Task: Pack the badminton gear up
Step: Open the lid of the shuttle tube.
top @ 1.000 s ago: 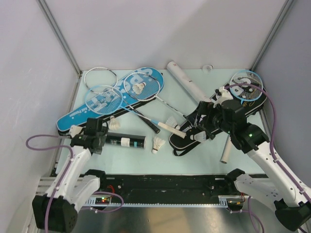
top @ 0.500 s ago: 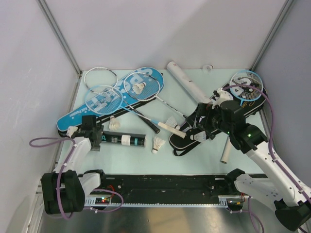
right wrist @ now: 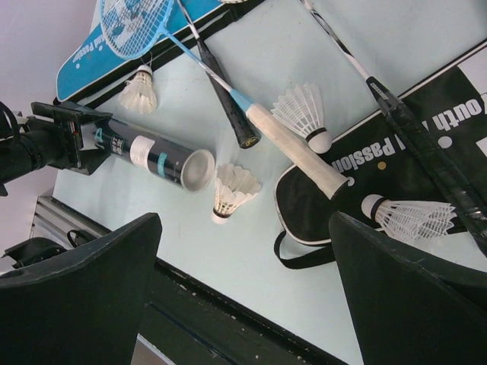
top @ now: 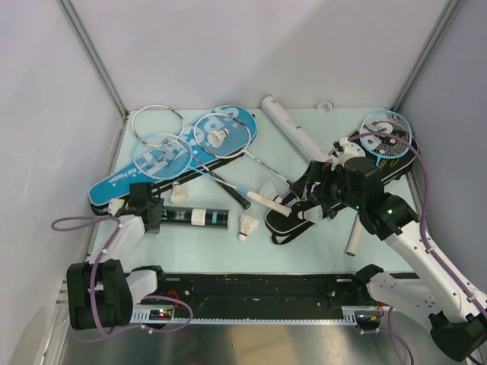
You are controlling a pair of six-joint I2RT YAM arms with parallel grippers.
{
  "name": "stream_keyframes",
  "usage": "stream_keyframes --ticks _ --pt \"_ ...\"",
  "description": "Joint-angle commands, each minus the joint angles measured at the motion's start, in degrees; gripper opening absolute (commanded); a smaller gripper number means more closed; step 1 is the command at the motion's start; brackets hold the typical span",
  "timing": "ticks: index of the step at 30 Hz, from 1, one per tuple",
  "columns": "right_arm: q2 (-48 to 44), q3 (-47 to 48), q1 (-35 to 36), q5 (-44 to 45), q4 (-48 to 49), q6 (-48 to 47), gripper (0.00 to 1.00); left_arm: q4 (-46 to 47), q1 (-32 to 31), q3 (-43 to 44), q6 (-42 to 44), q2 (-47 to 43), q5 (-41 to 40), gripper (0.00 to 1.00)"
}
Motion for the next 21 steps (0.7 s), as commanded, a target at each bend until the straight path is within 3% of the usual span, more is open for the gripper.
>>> stream_keyframes --ticks 1,4,10,14,21 --pt "-1.3 0.3 -0.2 -0.5 1.5 0.8 0.98 -3.4 0.5 -2.0 1.1 -2.6 -2.4 0.62" --pt "-2.1 0.2 -0.1 -0.3 1.5 1.0 0.98 -3.5 0.5 -3.0 0.7 -4.6 -2.9 0.49" --pt "-3.3 0.3 -0.2 0.0 0.9 1.5 0.97 -4.2 0.5 -3.9 1.1 -10.1 -0.5 0.38" --pt "-4.6 0.3 -0.1 0.7 0.5 1.5 0.97 -5.6 0.4 -0.7 7.0 -18.3 -0.3 0.36" --pt "-3.9 1.3 -0.4 2.6 0.7 2.7 0.95 -5.9 0.0 10.9 25.2 -28.9 3.0 0.35"
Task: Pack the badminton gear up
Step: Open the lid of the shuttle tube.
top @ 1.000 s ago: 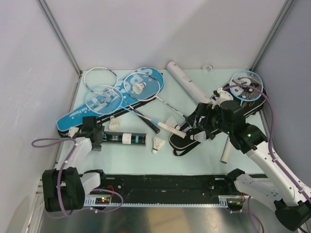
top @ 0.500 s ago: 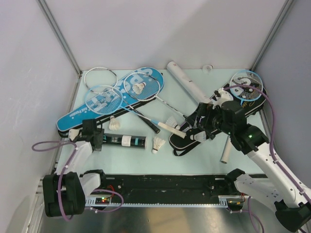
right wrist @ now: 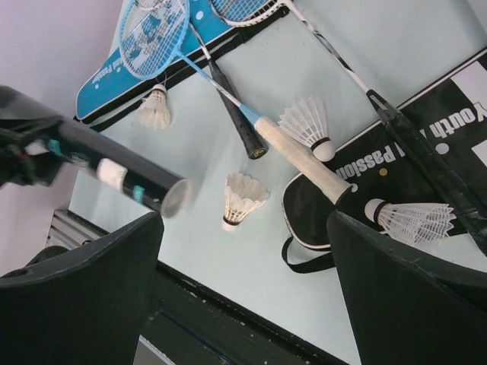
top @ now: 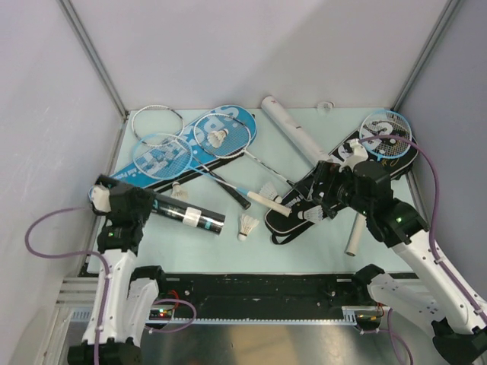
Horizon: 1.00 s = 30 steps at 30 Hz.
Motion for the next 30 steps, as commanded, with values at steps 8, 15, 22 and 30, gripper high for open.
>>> stream_keyframes --ticks 8,15,22,30 --pt "5.4 5.9 -1.1 -3.1 7.2 0.2 0.94 7.2 -9.5 23.6 34.4 2.7 22.9 0.39" --pt "8.7 13.1 -2.6 -12.8 15.1 -6.1 0.89 3.7 -28.5 29.6 50.4 8.9 25.1 0.39" --pt "11.5 17.0 -2.7 -26.1 19.6 -7.8 0.62 -5.2 -42.8 32.3 62.2 14.1 25.7 0.4" --pt "16.5 17.2 -3.0 -38.3 20.9 -5.4 0.5 -6.4 -48.8 31.5 69.2 17.0 25.7 0.41"
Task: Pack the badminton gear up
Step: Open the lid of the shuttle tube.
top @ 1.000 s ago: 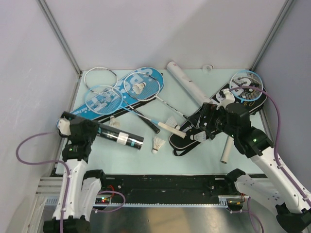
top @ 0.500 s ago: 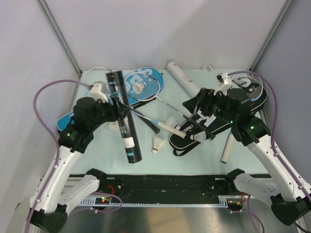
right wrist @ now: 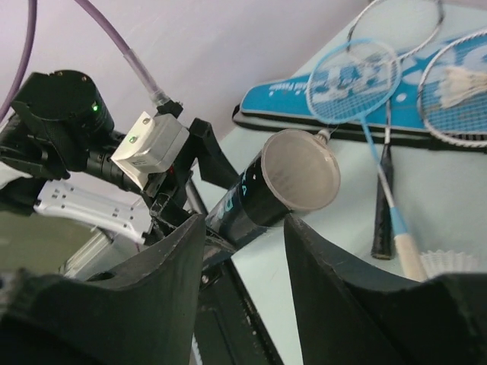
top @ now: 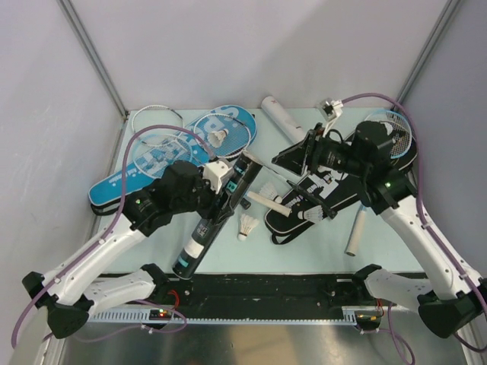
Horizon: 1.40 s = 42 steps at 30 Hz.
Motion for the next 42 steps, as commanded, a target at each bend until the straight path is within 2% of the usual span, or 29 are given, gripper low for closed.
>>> stream_keyframes --ticks 1,10,17,19,21,24,26,33,42 --pt "2.9 1.9 -0.6 -9.0 1.5 0.7 0.5 0.7 -1.3 1.9 7.0 0.0 1.0 0.41" --pt "9.2 1.9 -0.3 -21.3 3.0 2.8 0.47 0.8 -1.6 1.0 12.6 0.0 2.9 0.39" --pt "12.7 1.9 0.0 -22.9 3.2 3.0 0.44 0.9 -1.6 1.2 14.7 -0.6 4.1 0.4" --pt "13.5 1.9 0.0 -23.5 3.0 3.3 0.4 0.9 -1.6 1.0 15.1 -0.8 4.2 0.39" --pt "13.9 1.9 -0.1 -24.3 3.1 3.6 0.3 0.9 -1.6 1.0 15.2 -0.9 4.1 0.38" --pt "13.9 1.9 -0.8 -26.7 5.7 6.3 0.07 0.9 -1.6 0.6 15.9 -1.7 3.9 0.34" --pt "13.5 1.8 -2.0 -28.1 8.6 9.5 0.02 0.9 -1.6 0.2 16.1 -2.3 2.5 0.3" --pt "9.6 1.1 -7.0 -25.9 9.4 11.4 0.0 0.9 -1.6 -1.6 15.5 -4.3 -0.2 0.25" --pt "6.1 0.3 -7.9 -23.8 9.0 11.2 0.0 0.8 -1.6 -2.8 14.8 -4.2 -2.4 0.19"
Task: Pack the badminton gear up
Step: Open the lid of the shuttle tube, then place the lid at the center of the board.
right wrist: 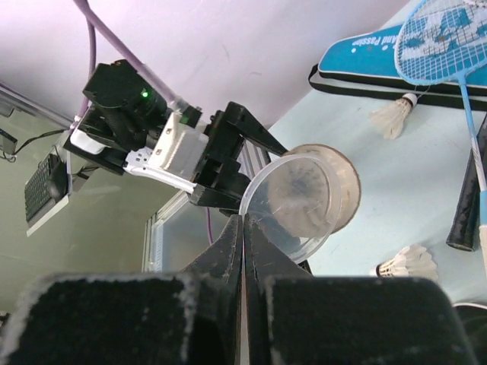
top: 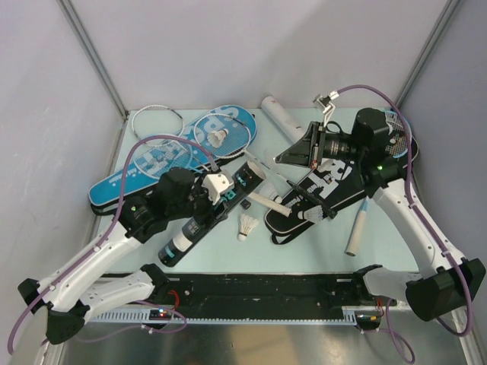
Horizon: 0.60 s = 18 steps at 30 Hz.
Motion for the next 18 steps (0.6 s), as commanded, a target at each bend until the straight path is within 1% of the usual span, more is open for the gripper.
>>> stream_keyframes --ticks 1,3,5,8,10,15,18 --pt "-3.0 0.3 0.0 1.9 1.1 0.1 0.0 1.4 -0.1 0.2 0.2 -0.8 -2.5 0.19" --pt "-3.5 0.3 -0.2 5.1 -0.9 -1.3 0.0 1.5 -0.1 0.3 -0.4 -1.2 -4.6 0.2" --pt "-3.6 0.3 -0.4 10.5 -4.2 -3.5 0.0 1.8 -0.1 0.1 -0.8 -1.9 -8.8 0.22" --pt "-3.1 0.3 -0.3 21.3 -8.7 -7.9 0.0 3.3 -0.1 -0.7 -1.1 -3.9 -16.2 0.21" --pt "-1.9 0.1 -0.1 27.4 -9.9 -10.5 0.0 5.0 -0.1 -1.7 -0.9 -5.7 -20.4 0.22" --pt "4.0 -0.5 1.6 38.6 -6.7 -16.7 0.0 12.6 -0.1 -6.2 -0.7 -11.4 -29.5 0.24" --pt "10.3 -0.4 2.3 44.0 -2.7 -20.6 0.0 15.4 -0.1 -8.4 -0.9 -14.6 -31.4 0.24"
